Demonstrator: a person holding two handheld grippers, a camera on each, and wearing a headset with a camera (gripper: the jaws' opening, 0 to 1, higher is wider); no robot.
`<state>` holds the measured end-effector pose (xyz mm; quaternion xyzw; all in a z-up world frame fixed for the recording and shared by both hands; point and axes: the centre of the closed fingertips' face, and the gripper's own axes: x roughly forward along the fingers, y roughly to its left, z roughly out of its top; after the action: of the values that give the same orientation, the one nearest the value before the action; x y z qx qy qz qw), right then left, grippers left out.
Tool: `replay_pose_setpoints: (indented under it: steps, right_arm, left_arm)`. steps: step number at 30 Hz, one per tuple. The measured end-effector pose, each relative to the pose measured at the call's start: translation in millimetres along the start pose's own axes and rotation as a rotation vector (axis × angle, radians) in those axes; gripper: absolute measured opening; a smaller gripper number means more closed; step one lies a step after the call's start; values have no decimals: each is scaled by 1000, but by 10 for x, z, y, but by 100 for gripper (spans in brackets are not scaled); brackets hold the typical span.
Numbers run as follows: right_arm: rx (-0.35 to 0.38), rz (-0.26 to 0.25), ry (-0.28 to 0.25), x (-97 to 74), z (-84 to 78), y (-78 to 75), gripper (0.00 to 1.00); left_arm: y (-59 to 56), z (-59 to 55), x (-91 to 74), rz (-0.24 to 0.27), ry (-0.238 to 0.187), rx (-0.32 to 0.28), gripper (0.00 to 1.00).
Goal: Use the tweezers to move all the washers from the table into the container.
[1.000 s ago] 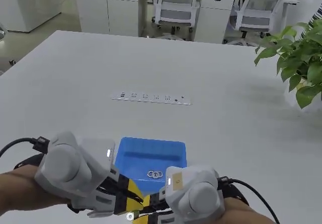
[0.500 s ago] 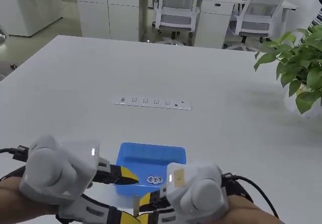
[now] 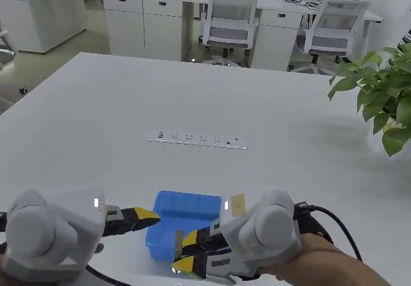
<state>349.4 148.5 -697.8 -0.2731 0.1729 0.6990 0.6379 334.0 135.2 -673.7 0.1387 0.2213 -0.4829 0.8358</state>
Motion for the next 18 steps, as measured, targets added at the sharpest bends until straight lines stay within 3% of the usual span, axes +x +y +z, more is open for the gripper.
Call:
replay_pose_setpoints:
  steps: [11, 18]
  right_arm:
    - [-23, -27, -13, -42, 69, -291, 9]
    - [-45, -37, -19, -4, 50, -444, 10]
  left_arm:
    - [31, -81, -27, 50, -7, -44, 99]
    - [80, -90, -92, 85, -23, -47, 99]
